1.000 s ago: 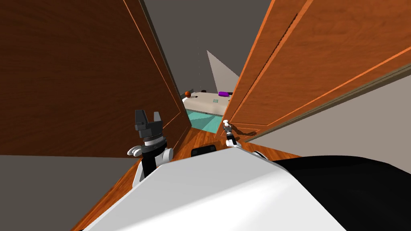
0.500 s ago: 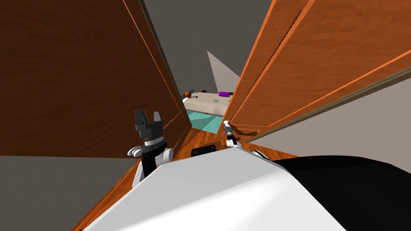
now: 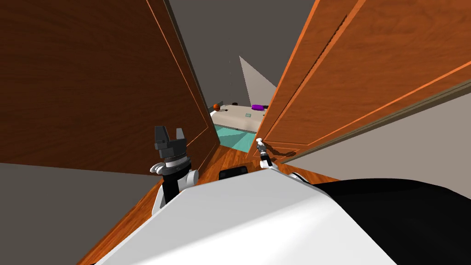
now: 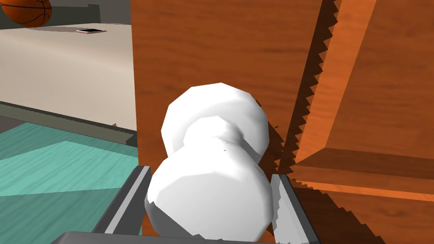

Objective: Pull the door open

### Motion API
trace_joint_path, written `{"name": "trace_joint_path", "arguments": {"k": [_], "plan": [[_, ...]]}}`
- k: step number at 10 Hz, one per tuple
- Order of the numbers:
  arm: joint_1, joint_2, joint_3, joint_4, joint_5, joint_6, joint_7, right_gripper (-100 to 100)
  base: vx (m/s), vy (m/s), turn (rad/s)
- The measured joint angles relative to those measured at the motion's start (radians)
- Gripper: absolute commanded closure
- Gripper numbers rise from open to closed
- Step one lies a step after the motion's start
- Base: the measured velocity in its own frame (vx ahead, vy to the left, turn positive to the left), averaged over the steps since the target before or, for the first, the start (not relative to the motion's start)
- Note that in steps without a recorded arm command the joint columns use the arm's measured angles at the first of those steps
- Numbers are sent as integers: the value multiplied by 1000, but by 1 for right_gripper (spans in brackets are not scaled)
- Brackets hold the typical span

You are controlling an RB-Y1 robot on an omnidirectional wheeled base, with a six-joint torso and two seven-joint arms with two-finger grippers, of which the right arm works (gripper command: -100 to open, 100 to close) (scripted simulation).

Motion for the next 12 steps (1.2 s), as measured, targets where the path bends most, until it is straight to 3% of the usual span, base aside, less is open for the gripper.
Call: {"name": "trace_joint_path", "arguments": {"k": [9, 12], "plan": [[56, -69, 96, -28, 38, -34, -120, 100, -190, -33, 98], [66, -97, 134, -20, 56, -74, -163, 100, -241, -49, 101]]}}
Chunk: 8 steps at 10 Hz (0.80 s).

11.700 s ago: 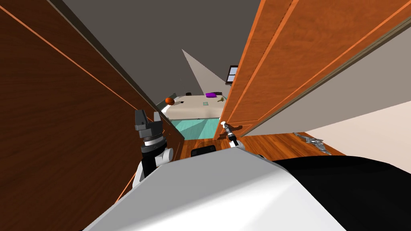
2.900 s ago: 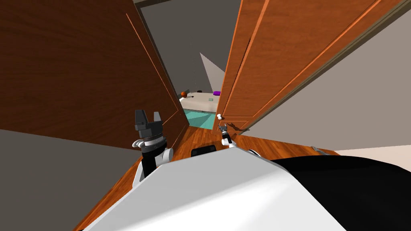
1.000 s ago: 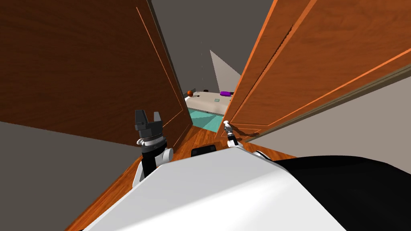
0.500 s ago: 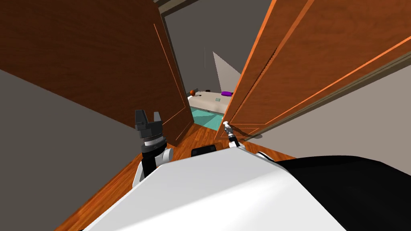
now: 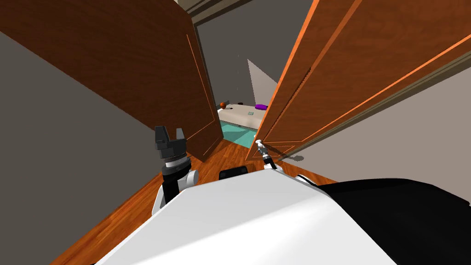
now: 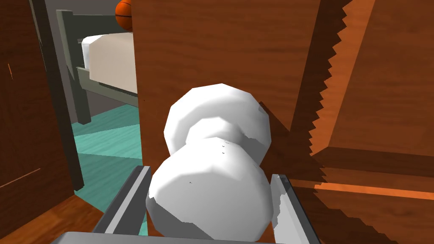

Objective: Pull the door open

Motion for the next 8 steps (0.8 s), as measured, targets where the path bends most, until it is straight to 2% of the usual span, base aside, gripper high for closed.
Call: {"name": "trace_joint_path", "arguments": {"k": [2, 3, 4, 7, 8], "plan": [[22, -27, 28, -14, 12, -20, -32, 100, -234, -56, 89], [30, -35, 42, -15, 19, -30, -45, 100, -102, -31, 23], [34, -34, 46, -14, 21, -31, -48, 100, -185, -47, 158], [69, -67, 69, -34, 36, -69, -77, 100, -212, -82, 117], [75, -71, 80, -29, 43, -82, -87, 100, -125, -37, 60]]}}
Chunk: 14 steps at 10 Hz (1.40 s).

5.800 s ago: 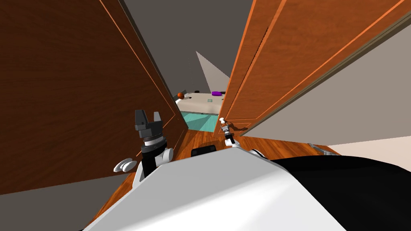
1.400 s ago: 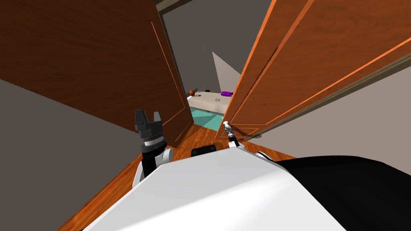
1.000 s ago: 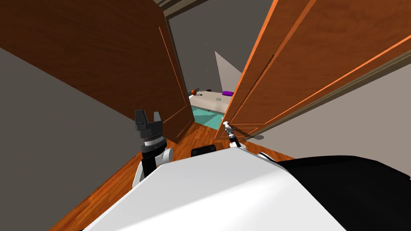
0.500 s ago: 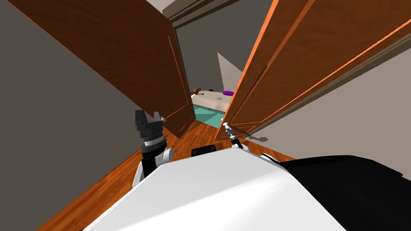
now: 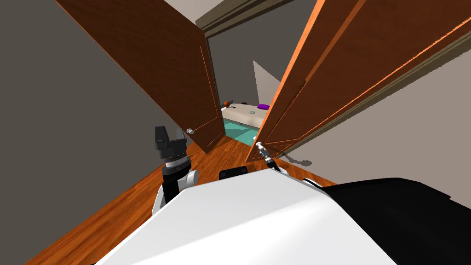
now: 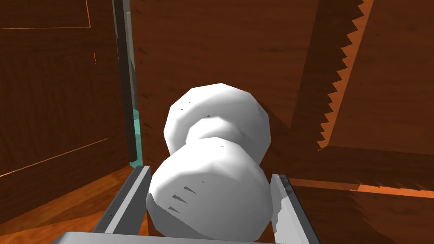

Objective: Pull the door open

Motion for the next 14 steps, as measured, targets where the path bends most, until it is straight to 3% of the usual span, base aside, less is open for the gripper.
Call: {"name": "trace_joint_path", "arguments": {"k": [5, 7, 10, 12, 14], "plan": [[24, -34, 35, 21, 23, -71, -50, 100, -141, -43, 81], [32, -41, 40, 23, 26, -80, -55, 100, -164, -47, 158], [27, -45, 56, 61, 34, -126, -76, 100, -198, -91, 145], [47, -59, 66, 52, 38, -144, -84, 100, -209, -63, 141], [50, -66, 76, 73, 43, -172, -97, 100, -189, -65, 106]]}}
